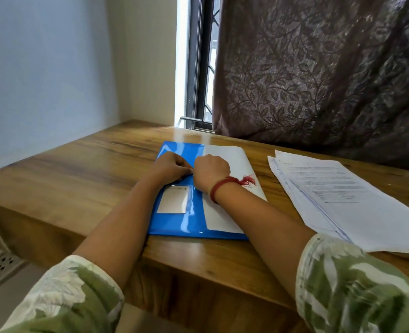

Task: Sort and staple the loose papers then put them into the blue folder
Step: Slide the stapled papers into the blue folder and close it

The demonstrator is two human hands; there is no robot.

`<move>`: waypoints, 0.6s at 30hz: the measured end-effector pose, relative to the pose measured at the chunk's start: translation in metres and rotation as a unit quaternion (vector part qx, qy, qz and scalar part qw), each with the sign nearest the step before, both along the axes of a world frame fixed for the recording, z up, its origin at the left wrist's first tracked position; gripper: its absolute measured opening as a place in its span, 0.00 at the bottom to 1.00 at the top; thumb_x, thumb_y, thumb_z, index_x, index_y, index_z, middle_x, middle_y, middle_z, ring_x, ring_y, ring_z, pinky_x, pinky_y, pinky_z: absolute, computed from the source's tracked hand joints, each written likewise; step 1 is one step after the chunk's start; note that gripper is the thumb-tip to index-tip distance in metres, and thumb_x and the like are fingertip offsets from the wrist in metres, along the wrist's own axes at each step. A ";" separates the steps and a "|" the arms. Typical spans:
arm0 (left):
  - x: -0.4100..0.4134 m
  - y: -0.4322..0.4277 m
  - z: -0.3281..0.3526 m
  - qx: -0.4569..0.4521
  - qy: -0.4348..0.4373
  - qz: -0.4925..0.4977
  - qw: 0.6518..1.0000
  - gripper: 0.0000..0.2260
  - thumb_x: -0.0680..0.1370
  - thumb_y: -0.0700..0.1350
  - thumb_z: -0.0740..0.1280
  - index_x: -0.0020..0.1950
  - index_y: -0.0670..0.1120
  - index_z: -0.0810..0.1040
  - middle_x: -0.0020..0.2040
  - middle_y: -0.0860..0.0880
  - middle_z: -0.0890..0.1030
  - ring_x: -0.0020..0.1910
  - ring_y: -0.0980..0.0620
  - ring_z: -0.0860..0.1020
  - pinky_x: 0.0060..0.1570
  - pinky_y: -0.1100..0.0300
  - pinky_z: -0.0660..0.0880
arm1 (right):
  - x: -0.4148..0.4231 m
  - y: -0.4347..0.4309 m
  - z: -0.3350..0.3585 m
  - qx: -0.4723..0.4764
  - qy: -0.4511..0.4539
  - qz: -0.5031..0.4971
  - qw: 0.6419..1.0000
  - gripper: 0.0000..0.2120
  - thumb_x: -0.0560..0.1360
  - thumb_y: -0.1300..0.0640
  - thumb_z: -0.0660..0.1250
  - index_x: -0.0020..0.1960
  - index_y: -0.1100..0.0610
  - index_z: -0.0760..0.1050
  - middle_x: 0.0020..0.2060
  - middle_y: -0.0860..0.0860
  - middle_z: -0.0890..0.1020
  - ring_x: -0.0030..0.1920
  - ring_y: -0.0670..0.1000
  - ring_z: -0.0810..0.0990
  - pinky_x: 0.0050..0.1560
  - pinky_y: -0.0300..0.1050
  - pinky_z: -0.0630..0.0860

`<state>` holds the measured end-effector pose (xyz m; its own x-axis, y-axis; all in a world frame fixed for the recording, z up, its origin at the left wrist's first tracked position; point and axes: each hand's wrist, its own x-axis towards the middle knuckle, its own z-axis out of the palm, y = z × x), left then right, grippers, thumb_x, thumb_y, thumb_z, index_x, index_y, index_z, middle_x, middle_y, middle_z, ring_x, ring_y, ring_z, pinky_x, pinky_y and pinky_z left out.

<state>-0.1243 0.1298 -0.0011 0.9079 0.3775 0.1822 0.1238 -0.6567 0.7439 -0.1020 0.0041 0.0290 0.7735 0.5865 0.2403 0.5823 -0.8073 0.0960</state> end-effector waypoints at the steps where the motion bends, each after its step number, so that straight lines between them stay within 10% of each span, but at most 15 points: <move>1: 0.001 0.000 0.000 0.002 -0.003 0.000 1.000 0.03 0.74 0.40 0.71 0.43 0.43 0.85 0.30 0.50 0.78 0.30 0.56 0.72 0.28 0.70 0.68 | -0.002 0.001 -0.002 -0.011 -0.020 0.005 1.000 0.13 0.81 0.60 0.58 0.64 0.57 0.73 0.61 0.54 0.77 0.61 0.55 0.76 0.54 0.44 0.72; 6: 0.003 0.000 -0.001 0.010 -0.013 0.007 1.000 0.03 0.74 0.42 0.72 0.41 0.45 0.84 0.31 0.53 0.79 0.31 0.58 0.74 0.31 0.67 0.69 | -0.001 -0.001 -0.007 -0.029 -0.043 0.024 0.998 0.13 0.81 0.60 0.57 0.64 0.58 0.73 0.60 0.54 0.77 0.60 0.55 0.77 0.54 0.44 0.73; 11: 0.004 -0.001 -0.004 -0.009 -0.014 0.007 1.000 0.06 0.70 0.46 0.77 0.41 0.44 0.85 0.34 0.48 0.82 0.30 0.57 0.75 0.25 0.73 0.68 | 0.025 -0.024 0.015 0.144 0.177 -0.011 0.973 0.06 0.77 0.61 0.62 0.52 0.60 0.75 0.51 0.60 0.80 0.53 0.60 0.81 0.53 0.48 0.78; 16: 0.006 -0.002 -0.005 -0.003 -0.007 0.008 1.000 0.11 0.65 0.50 0.80 0.39 0.45 0.85 0.37 0.48 0.84 0.34 0.56 0.77 0.33 0.65 0.71 | 0.047 -0.083 0.032 0.464 0.496 -0.074 0.731 0.03 0.80 0.64 0.61 0.49 0.62 0.73 0.40 0.58 0.79 0.36 0.53 0.79 0.33 0.46 0.78; 18: 0.008 0.000 -0.006 0.001 -0.007 0.006 1.000 0.12 0.65 0.50 0.81 0.40 0.45 0.85 0.37 0.47 0.84 0.34 0.55 0.77 0.33 0.64 0.72 | 0.062 -0.117 0.038 0.500 0.510 -0.080 0.695 0.06 0.81 0.60 0.60 0.54 0.62 0.73 0.37 0.56 0.82 0.36 0.53 0.79 0.33 0.46 0.77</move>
<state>-0.1165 0.1297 -0.0069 0.9008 0.3875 0.1961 0.1200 -0.6561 0.7450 -0.0402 -0.1127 0.0669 0.8768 0.4075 -0.2554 -0.1698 -0.2347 -0.9571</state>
